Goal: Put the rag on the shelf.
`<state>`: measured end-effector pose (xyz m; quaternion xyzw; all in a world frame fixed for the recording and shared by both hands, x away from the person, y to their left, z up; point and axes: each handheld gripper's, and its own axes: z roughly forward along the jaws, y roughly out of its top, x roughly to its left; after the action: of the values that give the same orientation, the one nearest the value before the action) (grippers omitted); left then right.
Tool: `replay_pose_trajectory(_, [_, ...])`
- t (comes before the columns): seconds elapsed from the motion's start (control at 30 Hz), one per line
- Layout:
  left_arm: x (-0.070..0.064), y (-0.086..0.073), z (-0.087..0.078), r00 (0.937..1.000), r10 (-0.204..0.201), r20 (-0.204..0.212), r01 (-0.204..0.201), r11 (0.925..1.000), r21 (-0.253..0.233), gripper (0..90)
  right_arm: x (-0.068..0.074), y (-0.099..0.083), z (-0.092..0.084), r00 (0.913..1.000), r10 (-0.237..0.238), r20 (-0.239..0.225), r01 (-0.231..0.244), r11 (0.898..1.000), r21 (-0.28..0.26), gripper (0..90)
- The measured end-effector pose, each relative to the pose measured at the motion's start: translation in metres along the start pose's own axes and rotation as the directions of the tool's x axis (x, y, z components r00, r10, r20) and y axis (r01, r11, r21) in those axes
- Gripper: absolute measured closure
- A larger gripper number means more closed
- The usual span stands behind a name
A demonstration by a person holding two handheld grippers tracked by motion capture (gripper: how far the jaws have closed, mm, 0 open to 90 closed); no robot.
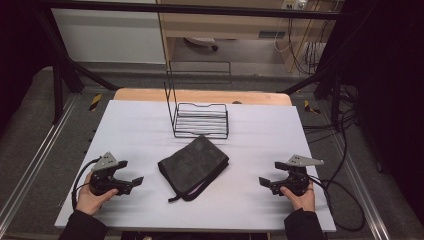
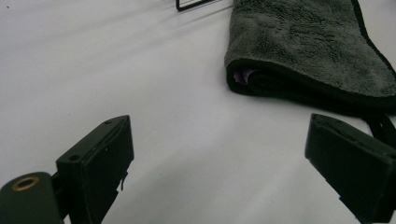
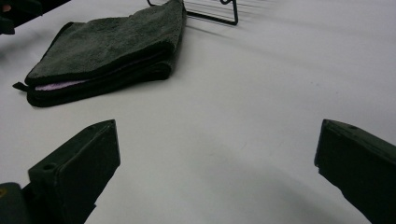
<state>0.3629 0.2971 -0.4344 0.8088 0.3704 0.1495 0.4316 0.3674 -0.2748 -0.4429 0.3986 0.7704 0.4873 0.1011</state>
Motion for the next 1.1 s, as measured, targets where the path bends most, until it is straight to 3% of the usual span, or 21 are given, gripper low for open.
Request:
replay_pose_trajectory(0.6, [-0.008, 0.006, 0.001, 0.9996, -0.023, -0.017, 0.023, 0.9997, 0.004, 8.8, 0.004, 0.002, 0.001, 0.9998, -0.007, 0.018, 0.007, 1.0, 0.006, 0.8])
replay_pose_trajectory(0.93, [-0.037, 0.021, 0.011, 0.9999, 0.015, 0.001, -0.015, 0.9994, 0.032, 11.0, 0.005, 0.002, 0.001, 0.9997, -0.011, 0.023, 0.011, 1.0, 0.006, 0.8])
replay_pose_trajectory(1.1, [-0.056, 0.026, 0.017, 0.9991, 0.037, 0.021, -0.038, 0.9975, 0.059, 16.9, 0.008, 0.003, 0.003, 0.9996, -0.016, 0.024, 0.016, 1.0, 0.017, 0.8])
